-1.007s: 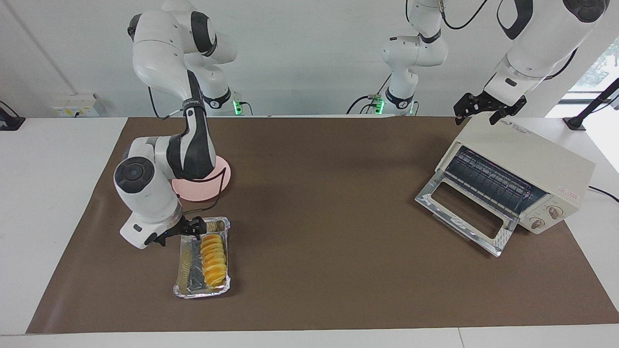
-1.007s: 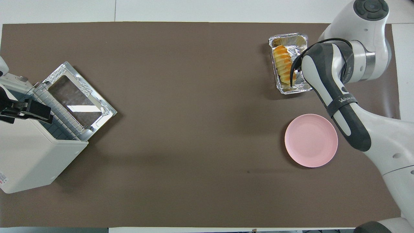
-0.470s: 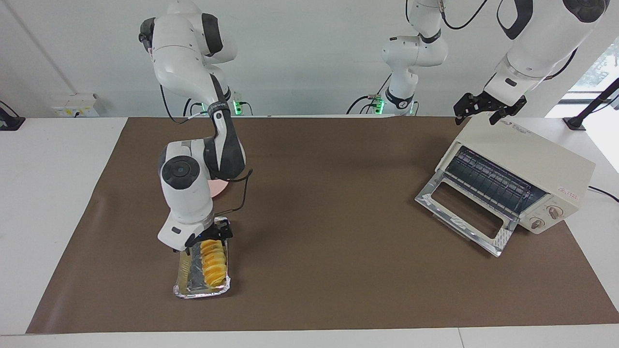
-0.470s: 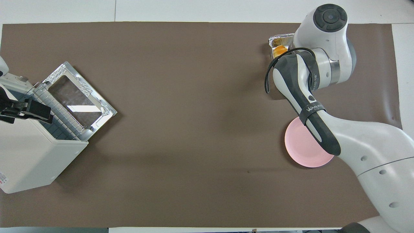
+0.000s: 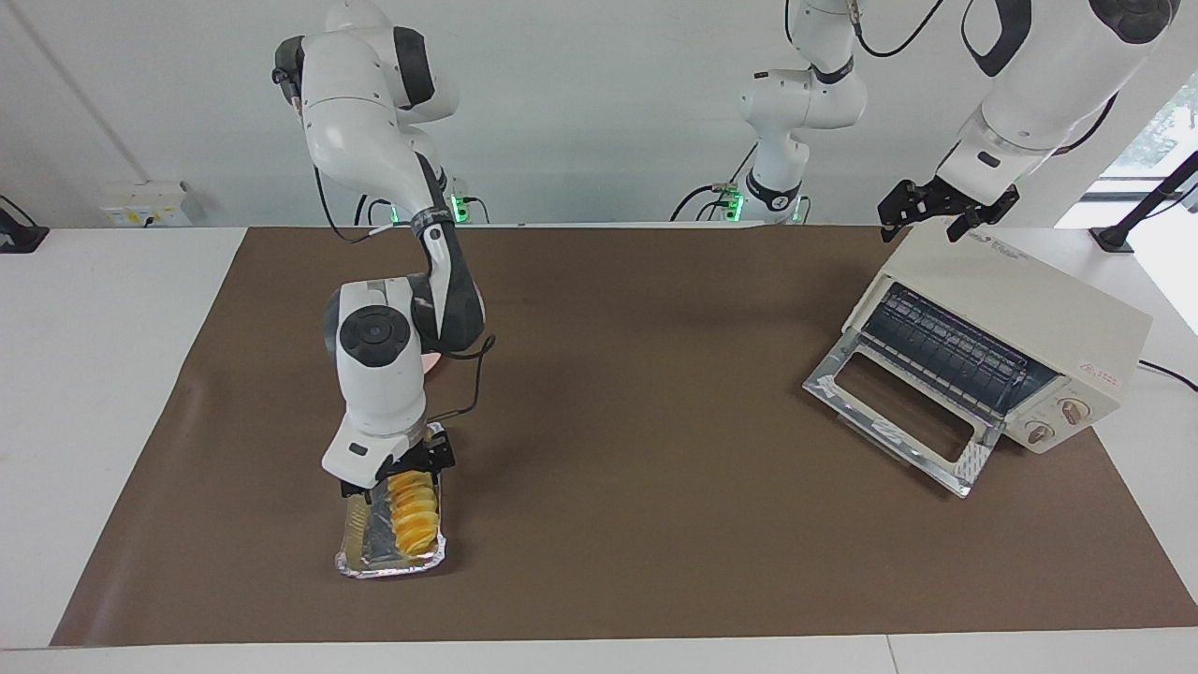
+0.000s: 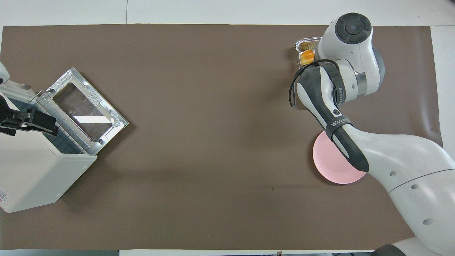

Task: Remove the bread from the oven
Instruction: 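Lower the right gripper into the tray and grasp the bread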

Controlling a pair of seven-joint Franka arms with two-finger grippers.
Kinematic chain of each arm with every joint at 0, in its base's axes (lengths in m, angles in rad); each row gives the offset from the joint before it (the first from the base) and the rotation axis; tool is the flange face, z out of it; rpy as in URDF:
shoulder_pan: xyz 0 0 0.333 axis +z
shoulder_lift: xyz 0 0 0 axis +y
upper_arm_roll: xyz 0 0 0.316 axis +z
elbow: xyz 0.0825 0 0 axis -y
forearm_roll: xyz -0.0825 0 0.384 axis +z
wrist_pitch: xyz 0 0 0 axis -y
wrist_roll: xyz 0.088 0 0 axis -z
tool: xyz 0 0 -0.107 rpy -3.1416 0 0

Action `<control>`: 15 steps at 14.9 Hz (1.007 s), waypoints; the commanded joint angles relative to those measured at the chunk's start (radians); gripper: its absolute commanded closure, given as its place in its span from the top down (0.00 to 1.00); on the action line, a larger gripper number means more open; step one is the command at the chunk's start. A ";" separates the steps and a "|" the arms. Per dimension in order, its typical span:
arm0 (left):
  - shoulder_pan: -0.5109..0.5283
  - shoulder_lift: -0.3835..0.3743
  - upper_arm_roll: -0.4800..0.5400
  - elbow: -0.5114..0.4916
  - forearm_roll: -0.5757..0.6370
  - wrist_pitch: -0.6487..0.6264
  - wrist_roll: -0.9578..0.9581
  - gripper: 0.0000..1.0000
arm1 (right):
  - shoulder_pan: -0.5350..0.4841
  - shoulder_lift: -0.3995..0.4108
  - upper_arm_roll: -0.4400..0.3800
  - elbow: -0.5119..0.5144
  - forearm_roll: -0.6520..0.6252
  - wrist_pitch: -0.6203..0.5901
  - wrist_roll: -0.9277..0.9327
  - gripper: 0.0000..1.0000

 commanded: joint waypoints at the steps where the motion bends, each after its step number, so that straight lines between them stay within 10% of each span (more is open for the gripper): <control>1: 0.010 -0.023 -0.005 -0.020 -0.012 0.013 0.003 1.00 | -0.020 -0.005 0.008 -0.041 -0.015 0.078 -0.002 1.00; 10: 0.010 -0.023 -0.005 -0.020 -0.012 0.013 0.003 1.00 | -0.050 -0.011 0.013 -0.147 0.077 0.258 -0.071 0.98; 12: 0.010 -0.023 -0.005 -0.020 -0.012 0.013 0.003 1.00 | -0.050 -0.013 0.013 -0.147 0.077 0.256 -0.076 0.72; 14: 0.010 -0.021 -0.005 -0.020 -0.012 0.013 0.003 1.00 | -0.052 -0.014 0.013 -0.145 0.077 0.246 -0.091 0.00; 15: 0.010 -0.023 -0.005 -0.020 -0.012 0.013 0.003 1.00 | -0.050 -0.014 0.013 -0.142 0.077 0.244 -0.090 0.00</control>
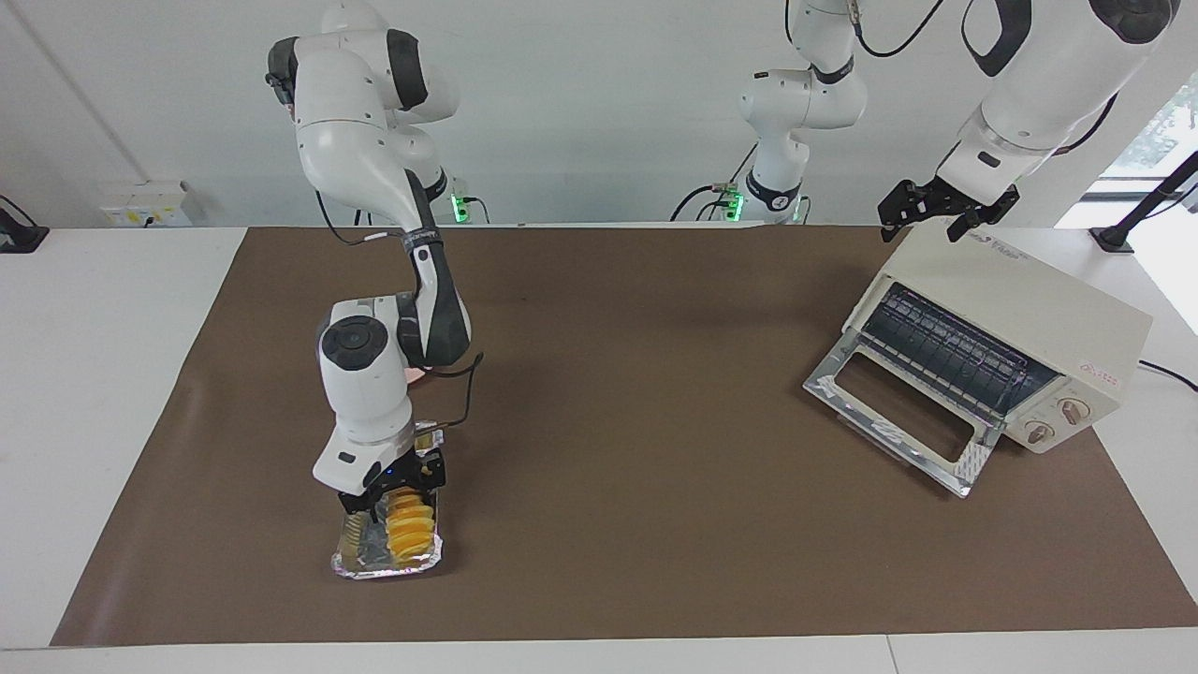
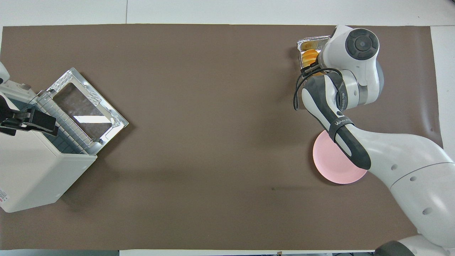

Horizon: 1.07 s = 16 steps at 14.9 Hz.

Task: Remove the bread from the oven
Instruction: 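Lower the right gripper into the tray and grasp the bread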

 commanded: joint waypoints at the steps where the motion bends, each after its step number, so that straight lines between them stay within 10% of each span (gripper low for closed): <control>1: 0.010 -0.021 -0.005 -0.020 -0.012 0.013 0.003 1.00 | -0.017 -0.018 0.014 -0.025 0.013 0.004 -0.037 0.00; 16: 0.010 -0.023 -0.005 -0.020 -0.012 0.013 0.003 1.00 | -0.047 -0.176 0.013 0.035 0.054 -0.394 -0.014 0.00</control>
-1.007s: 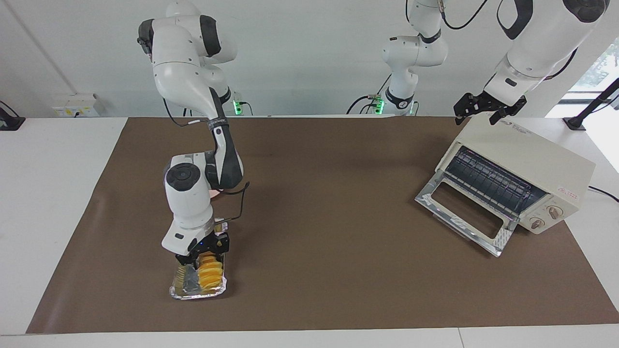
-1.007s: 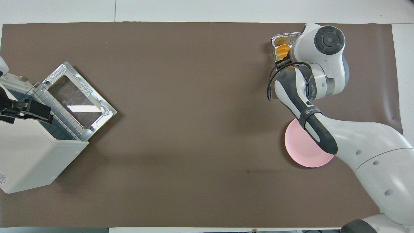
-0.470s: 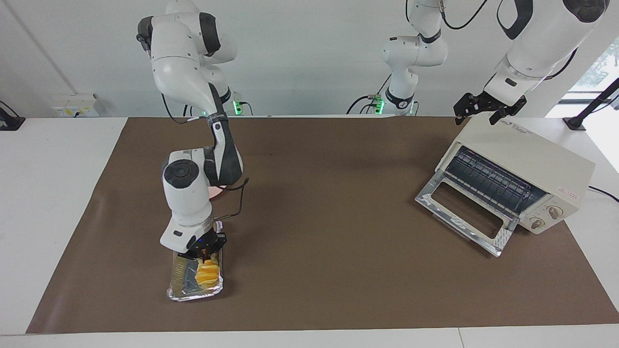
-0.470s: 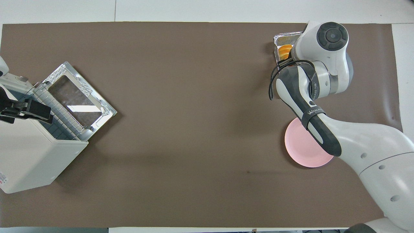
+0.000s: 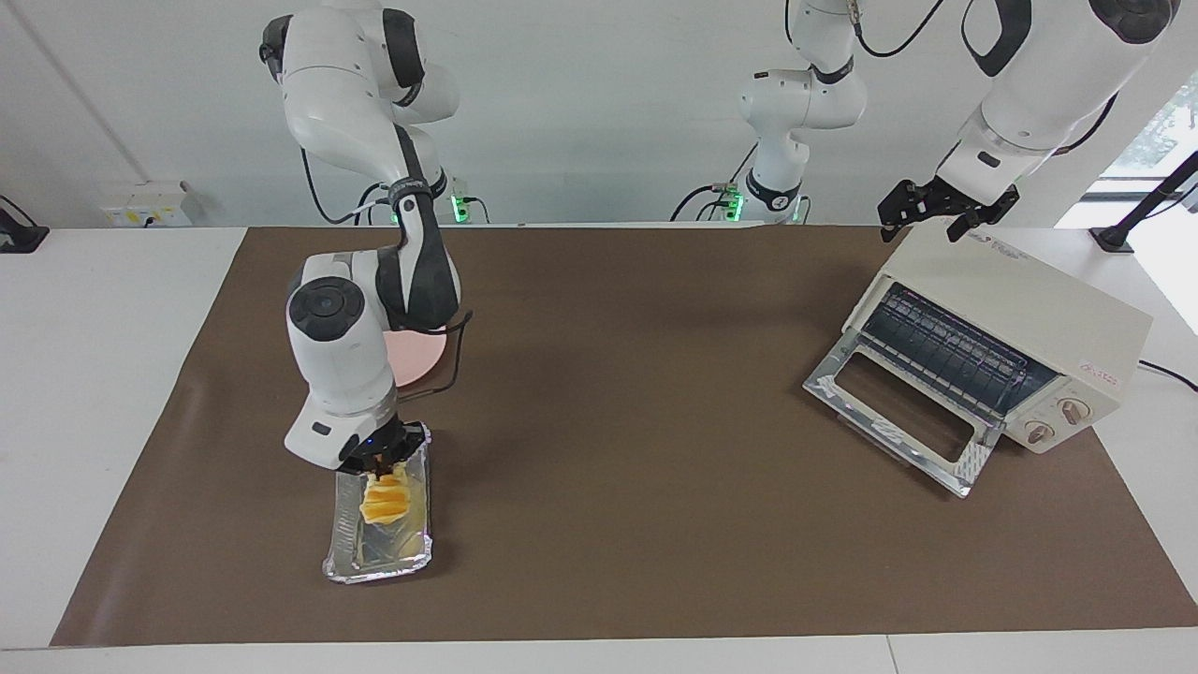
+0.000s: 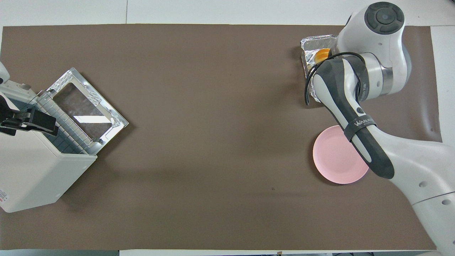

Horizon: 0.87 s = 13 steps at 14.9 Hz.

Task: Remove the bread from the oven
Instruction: 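Lift the bread out with the right gripper toward the pink plate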

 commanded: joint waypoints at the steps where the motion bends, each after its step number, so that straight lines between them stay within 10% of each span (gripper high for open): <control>1: 0.010 -0.021 -0.005 -0.020 -0.012 0.013 0.003 1.00 | -0.039 -0.097 0.010 -0.096 0.033 -0.035 -0.012 0.00; 13: 0.010 -0.023 -0.005 -0.020 -0.012 0.013 0.003 1.00 | -0.057 -0.653 0.010 -0.950 0.116 0.300 0.060 0.00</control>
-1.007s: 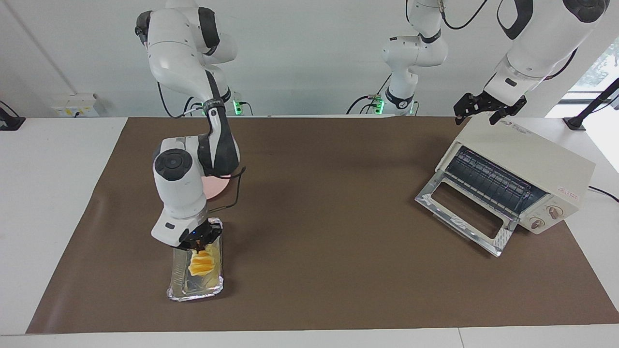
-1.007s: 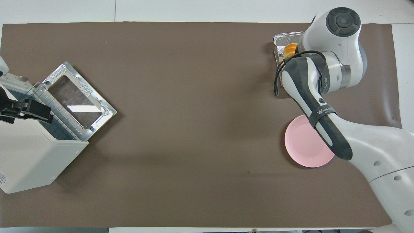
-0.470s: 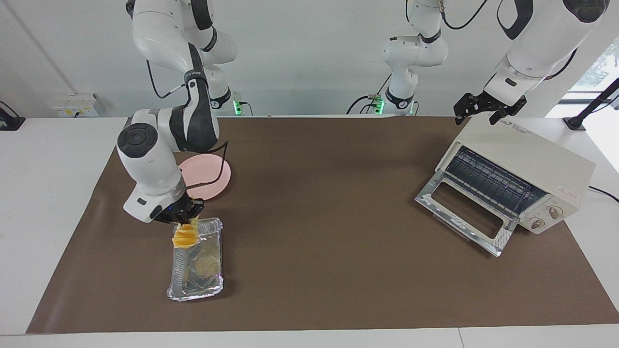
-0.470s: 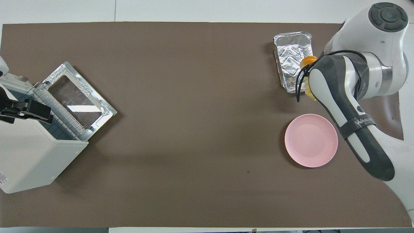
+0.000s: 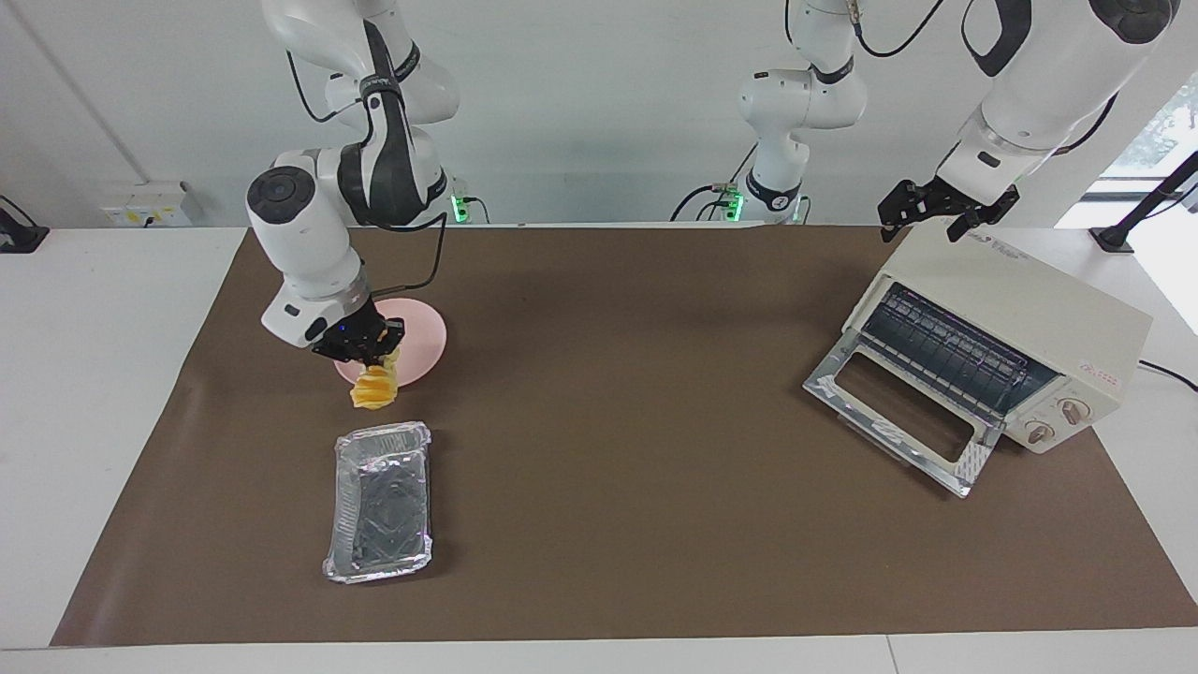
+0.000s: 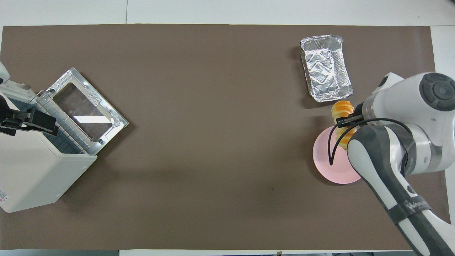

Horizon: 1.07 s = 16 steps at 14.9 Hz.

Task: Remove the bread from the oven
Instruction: 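Lower the bread onto the pink plate and open the right gripper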

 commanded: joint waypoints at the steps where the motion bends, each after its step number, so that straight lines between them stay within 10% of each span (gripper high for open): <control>1: 0.010 -0.021 -0.005 -0.020 -0.012 0.013 0.003 1.00 | -0.004 -0.146 0.003 -0.259 0.019 0.163 0.022 0.00; 9: 0.010 -0.023 -0.005 -0.020 -0.012 0.013 0.003 1.00 | -0.002 -0.208 0.003 -0.447 0.019 0.358 0.030 0.00; 10: 0.010 -0.023 -0.005 -0.020 -0.012 0.013 0.003 1.00 | -0.001 -0.207 0.003 -0.447 0.019 0.358 0.031 0.08; 11: 0.010 -0.023 -0.005 -0.020 -0.012 0.013 0.003 1.00 | -0.002 -0.207 0.003 -0.445 0.019 0.358 0.031 0.98; 16: 0.010 -0.023 -0.005 -0.020 -0.012 0.013 0.003 1.00 | 0.001 -0.199 0.003 -0.397 0.017 0.294 0.028 1.00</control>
